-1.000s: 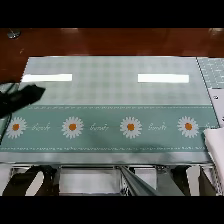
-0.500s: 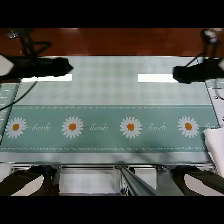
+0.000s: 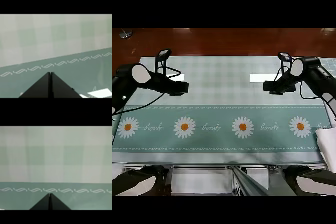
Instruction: Fold the shirts.
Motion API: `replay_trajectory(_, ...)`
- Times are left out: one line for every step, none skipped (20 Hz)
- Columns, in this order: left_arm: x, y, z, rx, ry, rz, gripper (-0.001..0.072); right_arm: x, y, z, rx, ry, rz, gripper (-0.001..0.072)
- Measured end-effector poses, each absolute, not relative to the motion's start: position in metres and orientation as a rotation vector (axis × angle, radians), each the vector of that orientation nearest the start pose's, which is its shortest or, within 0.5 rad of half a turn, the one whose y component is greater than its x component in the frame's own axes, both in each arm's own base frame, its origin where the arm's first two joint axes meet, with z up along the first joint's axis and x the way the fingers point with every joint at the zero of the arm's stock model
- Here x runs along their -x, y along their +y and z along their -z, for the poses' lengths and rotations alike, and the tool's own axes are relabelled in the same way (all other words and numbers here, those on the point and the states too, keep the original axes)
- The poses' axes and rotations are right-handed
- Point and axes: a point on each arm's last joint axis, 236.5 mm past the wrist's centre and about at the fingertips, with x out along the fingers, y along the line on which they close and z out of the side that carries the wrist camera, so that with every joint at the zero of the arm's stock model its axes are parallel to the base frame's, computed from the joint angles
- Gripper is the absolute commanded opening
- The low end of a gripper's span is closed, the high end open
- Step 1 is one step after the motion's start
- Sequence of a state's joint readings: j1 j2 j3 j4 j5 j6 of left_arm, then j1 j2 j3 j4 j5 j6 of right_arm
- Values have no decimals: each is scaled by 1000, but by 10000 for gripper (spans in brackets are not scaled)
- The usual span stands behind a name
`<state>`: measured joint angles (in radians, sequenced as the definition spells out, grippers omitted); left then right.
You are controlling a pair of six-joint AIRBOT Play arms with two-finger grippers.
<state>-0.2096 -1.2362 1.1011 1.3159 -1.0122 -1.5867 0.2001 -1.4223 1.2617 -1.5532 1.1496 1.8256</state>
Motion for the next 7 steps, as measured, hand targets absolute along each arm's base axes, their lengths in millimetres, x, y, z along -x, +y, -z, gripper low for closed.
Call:
replay_trajectory(-380,-132,-20,138,1173,287,28,-402,85,14,-98,1324,-10,31)
replay_trajectory(-379,-132,-19,138,1177,286,28,-402,86,14,-98,1324,-10,31)
replay_trajectory(-379,-131,-19,136,1178,284,28,-401,86,15,-98,1326,-9,31)
replay_trajectory(-379,-131,-19,138,1179,283,28,-401,86,15,-96,1327,-7,31)
replay_trajectory(-379,-131,-19,138,1180,283,28,-401,86,15,-97,1327,-6,31)
replay_trajectory(-379,-131,-19,137,1180,282,28,-401,86,15,-97,1327,-6,31)
replay_trajectory(-379,-131,-18,136,1181,282,28,-401,86,15,-96,1327,-6,31)
